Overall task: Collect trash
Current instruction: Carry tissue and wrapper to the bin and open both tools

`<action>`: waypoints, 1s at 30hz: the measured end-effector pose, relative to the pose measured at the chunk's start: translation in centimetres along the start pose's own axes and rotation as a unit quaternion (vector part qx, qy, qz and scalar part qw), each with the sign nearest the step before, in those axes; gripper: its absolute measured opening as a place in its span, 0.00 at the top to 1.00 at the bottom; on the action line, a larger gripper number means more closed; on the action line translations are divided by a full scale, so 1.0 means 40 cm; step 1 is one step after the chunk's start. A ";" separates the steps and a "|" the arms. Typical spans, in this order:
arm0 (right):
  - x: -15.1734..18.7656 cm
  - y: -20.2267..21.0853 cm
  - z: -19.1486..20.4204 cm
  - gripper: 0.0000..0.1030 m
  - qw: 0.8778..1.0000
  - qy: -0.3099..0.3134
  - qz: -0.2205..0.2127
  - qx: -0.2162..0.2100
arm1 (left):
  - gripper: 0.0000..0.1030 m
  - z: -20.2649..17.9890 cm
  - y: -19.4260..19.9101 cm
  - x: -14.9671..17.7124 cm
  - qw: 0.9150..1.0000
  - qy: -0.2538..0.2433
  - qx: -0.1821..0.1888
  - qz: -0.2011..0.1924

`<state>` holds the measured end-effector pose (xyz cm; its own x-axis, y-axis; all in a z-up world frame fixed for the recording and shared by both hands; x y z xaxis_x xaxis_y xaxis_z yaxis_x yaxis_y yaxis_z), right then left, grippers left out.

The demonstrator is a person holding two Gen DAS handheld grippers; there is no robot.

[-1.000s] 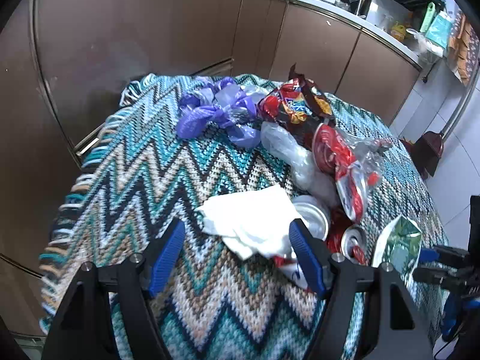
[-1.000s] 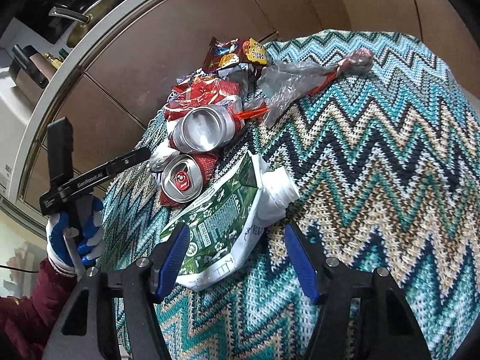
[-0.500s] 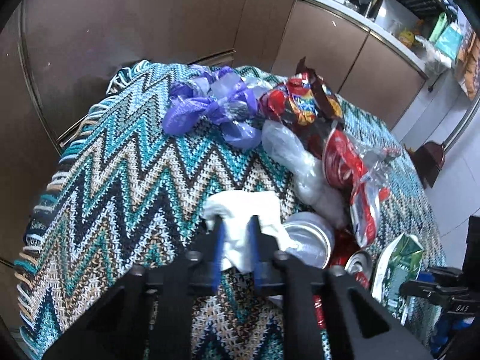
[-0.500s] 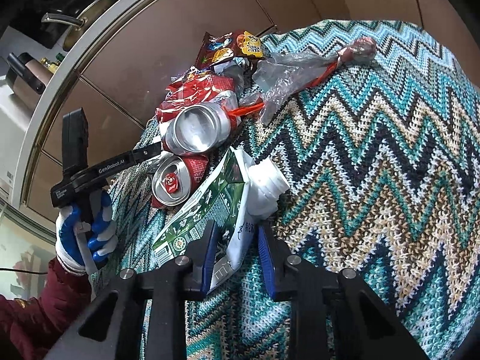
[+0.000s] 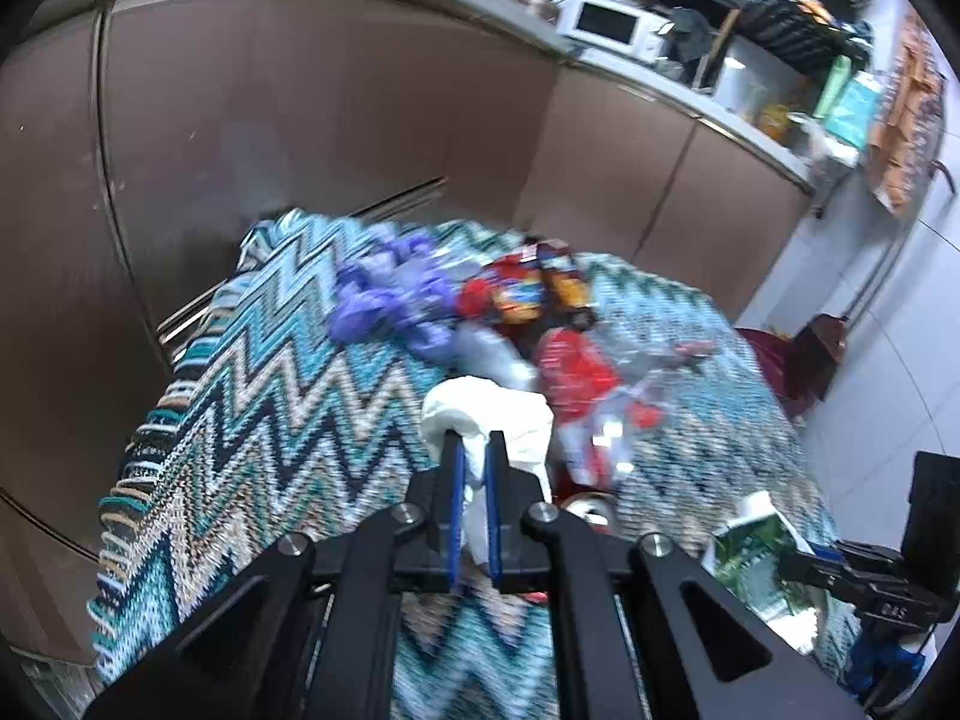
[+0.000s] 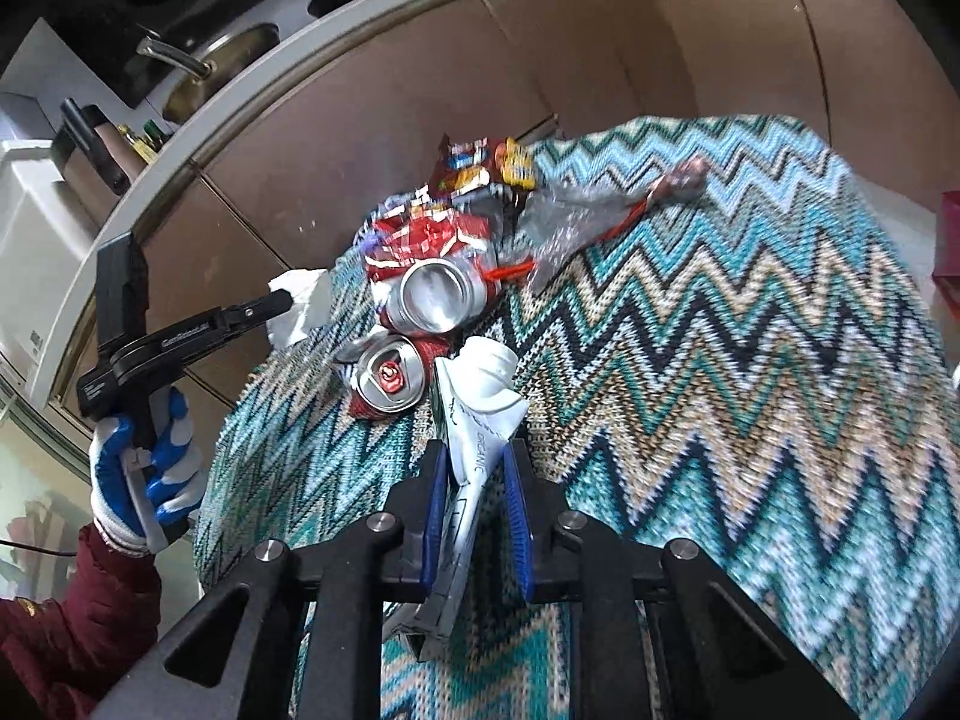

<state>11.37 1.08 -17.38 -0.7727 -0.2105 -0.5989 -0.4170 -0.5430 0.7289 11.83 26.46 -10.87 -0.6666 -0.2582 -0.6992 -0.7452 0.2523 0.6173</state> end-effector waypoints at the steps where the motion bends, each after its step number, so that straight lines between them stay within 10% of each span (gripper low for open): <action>1: -0.003 0.014 -0.006 0.83 1.000 -0.003 -0.007 0.001 | 0.94 -0.026 0.008 -0.002 1.000 -0.007 0.004 -0.001; 12: -0.051 0.278 -0.314 0.83 0.983 -0.099 -0.119 0.095 | 0.94 -0.478 -0.092 -0.030 0.988 -0.119 0.093 0.036; 21: -0.018 0.454 -0.774 0.83 0.915 -0.171 -0.153 0.333 | 0.94 -1.000 -0.397 0.026 0.949 -0.223 0.186 0.125; 30: -0.003 0.360 -1.073 0.82 0.885 -0.202 -0.112 0.403 | 0.94 -1.270 -0.762 0.146 0.920 -0.275 0.194 0.203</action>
<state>25.99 -41.61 -21.04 -0.6671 0.2258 -0.7099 -0.6619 0.2576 0.7040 29.80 -30.13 -15.45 -0.6996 0.4146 -0.5819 -0.3040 0.5643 0.7676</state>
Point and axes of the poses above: each gripper's, at about its wrist camera, not at the fingertips, and y roughly against the way its jaws point, z to its left, x to its underside, the point moved 10 cm from there along -y, roughly the way its jaws point, and after that the axes turned 12 degrees about x, right-handed, at the moved point
